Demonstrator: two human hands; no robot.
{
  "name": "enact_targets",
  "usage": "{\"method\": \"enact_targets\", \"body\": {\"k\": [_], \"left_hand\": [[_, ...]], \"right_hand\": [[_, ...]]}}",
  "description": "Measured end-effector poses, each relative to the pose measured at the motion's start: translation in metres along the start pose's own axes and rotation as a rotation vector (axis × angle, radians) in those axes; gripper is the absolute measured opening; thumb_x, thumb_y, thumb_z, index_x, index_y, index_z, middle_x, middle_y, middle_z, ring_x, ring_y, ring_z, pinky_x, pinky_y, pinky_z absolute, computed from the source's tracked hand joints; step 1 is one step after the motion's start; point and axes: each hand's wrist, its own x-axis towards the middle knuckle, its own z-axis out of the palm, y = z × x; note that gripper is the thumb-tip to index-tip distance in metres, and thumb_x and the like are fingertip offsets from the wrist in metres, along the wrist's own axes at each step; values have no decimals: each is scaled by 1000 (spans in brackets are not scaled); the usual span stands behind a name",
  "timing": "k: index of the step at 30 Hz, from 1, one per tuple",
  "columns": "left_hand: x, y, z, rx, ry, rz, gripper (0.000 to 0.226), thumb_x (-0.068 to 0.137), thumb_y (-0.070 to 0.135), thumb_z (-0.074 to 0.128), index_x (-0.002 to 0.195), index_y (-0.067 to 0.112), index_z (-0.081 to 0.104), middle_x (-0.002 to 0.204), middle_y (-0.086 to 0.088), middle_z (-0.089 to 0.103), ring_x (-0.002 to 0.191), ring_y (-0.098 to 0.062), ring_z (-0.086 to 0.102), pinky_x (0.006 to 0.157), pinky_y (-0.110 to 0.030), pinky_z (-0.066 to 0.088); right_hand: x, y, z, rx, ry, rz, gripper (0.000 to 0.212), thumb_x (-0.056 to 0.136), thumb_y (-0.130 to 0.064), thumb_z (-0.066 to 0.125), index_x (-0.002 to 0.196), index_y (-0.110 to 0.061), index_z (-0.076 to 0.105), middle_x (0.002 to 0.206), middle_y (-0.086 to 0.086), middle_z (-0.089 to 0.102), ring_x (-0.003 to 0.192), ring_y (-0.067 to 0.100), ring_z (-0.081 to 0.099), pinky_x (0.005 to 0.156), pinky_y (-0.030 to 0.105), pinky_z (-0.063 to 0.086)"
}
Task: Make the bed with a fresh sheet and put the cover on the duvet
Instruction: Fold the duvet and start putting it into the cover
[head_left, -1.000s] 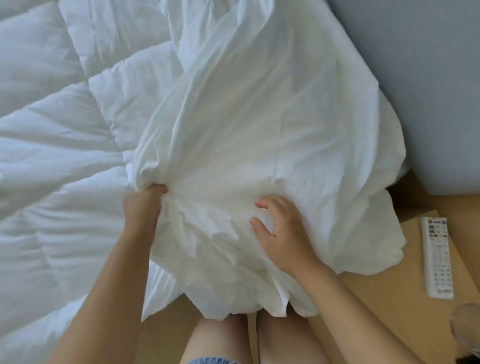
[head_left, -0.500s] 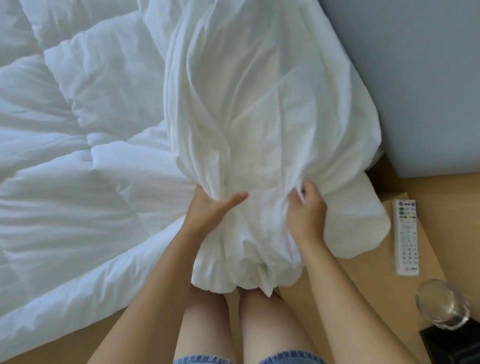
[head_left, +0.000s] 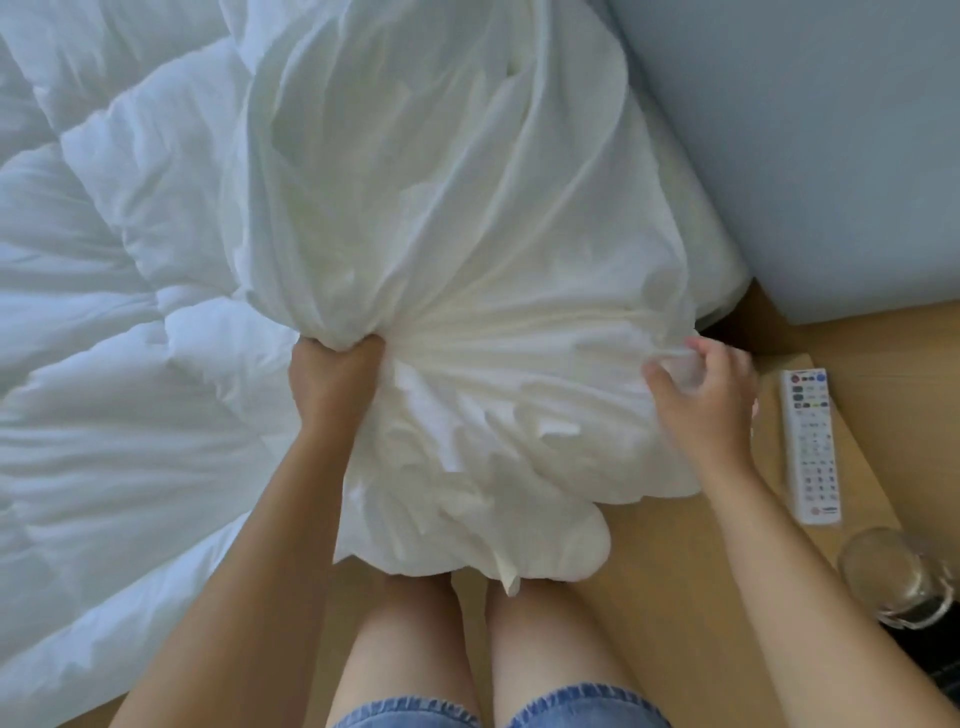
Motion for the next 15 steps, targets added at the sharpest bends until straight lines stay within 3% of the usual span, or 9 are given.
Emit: {"method": "enact_targets", "body": {"k": [2,4,5,7,9,12,14,15], "left_hand": [[-3,-7,9,167,-70,-43,62,68,41,70,119,12,50,108,-1,63,109,-30,56,79,-31,41],[-14,-4,23,373,-97,-48,89,73,47,70,140,6,29,137,-11,44,127,-32,42,96,-40,39],[-20,0,27,471,-49,-25,99,74,50,68,145,3,18,145,-13,32,134,-32,32,103,-45,32],[-37,4,31,564,44,67,110,76,50,64,148,0,-3,155,-14,7,143,-29,9,112,-46,15],[-68,1,38,574,74,256,113,77,48,63,147,3,-13,157,-14,-4,144,-26,-2,115,-46,0],[-114,-5,62,662,-84,544,100,78,62,51,149,13,2,155,-14,16,144,-29,9,112,-44,-6],[-119,-5,81,712,-235,498,79,84,62,47,143,14,27,140,-9,41,135,-27,31,114,-42,-1],[-116,-2,91,695,-277,473,58,89,55,46,130,15,42,122,-5,53,124,-26,44,113,-41,7]], "right_hand": [[15,12,-2,-103,-250,92,86,71,-55,71,140,-17,37,142,6,39,130,28,36,107,41,31],[20,18,2,-136,-531,153,110,55,-72,71,144,-25,29,143,-2,40,131,26,39,107,47,34],[20,20,2,-151,-597,148,112,50,-74,71,143,-27,31,139,-4,45,128,25,43,105,48,37],[21,25,4,-132,-589,122,95,55,-67,75,134,-25,44,123,-5,56,116,25,52,97,45,44],[20,28,5,-21,-544,127,64,71,-51,75,123,-21,53,107,-5,60,106,25,57,86,39,47],[16,24,1,208,-498,125,22,85,-37,66,101,-25,60,91,-11,60,94,19,59,70,30,45],[12,18,-9,328,-459,119,7,85,-38,65,85,-32,61,86,-13,63,84,11,61,64,26,45],[10,17,-16,352,-431,114,9,84,-39,66,81,-31,63,83,-11,65,79,9,61,63,26,47]]}}
